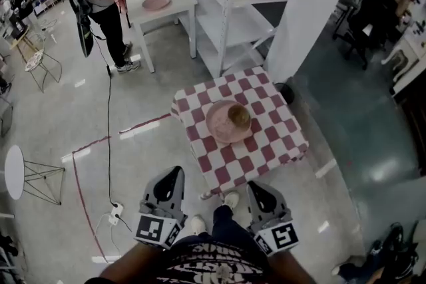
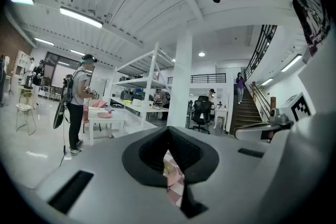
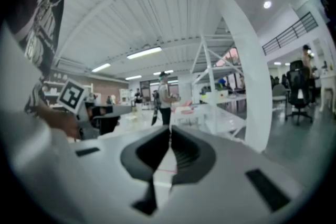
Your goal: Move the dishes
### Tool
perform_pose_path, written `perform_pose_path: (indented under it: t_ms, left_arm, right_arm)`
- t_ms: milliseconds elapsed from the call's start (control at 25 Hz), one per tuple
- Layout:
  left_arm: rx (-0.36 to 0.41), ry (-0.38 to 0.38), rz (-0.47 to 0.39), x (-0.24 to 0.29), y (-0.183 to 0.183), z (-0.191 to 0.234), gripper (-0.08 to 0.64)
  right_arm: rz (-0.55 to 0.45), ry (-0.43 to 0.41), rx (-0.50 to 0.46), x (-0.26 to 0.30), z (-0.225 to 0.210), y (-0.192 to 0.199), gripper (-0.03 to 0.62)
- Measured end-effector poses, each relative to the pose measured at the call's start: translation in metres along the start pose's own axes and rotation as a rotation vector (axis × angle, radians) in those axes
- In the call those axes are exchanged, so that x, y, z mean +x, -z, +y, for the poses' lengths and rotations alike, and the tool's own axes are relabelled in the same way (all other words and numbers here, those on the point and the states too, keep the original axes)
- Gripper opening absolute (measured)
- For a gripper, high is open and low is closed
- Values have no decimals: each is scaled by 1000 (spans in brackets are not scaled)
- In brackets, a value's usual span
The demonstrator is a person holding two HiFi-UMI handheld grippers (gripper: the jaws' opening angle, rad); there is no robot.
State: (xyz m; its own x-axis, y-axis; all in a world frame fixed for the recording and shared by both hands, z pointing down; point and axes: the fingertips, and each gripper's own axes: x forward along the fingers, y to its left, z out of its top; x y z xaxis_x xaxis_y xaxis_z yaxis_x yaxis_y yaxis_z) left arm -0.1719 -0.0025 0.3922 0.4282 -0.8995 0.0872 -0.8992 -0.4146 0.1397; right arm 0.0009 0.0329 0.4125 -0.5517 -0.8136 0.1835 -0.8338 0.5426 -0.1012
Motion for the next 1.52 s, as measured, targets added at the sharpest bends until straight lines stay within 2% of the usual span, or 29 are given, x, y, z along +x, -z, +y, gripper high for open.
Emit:
perform_pose_path:
  t_ms: [400, 640, 760, 920, 1080, 1240, 1400, 1520]
  left_arm:
    - [-9, 4, 24, 81, 0, -11, 31]
    - [29, 25, -7, 130, -24, -29, 31]
    - [46, 0, -15, 143, -34, -30, 31]
    - [57, -73, -7, 147, -37, -18, 31]
    - [72, -133, 42, 150, -25, 1, 31]
    - [60, -177, 122, 154, 1, 29, 31]
    - [37, -141, 193, 175, 28, 51, 31]
    - [21, -87, 260, 204, 53, 70, 31]
  right_arm:
    - [-8, 5, 2, 30, -74, -18, 35]
    - [-53, 0, 2, 44, -117, -40, 35]
    - [-73, -19, -1, 53, -136, -49, 35]
    - [-81, -46, 18, 74, -164, -52, 35]
    - [-56, -52, 44, 98, -183, -45, 35]
    - [-2, -54, 76, 124, -192, -18, 35]
    - [46, -13, 94, 153, -204, 7, 35]
    - [78, 37, 145, 176, -214, 22, 35]
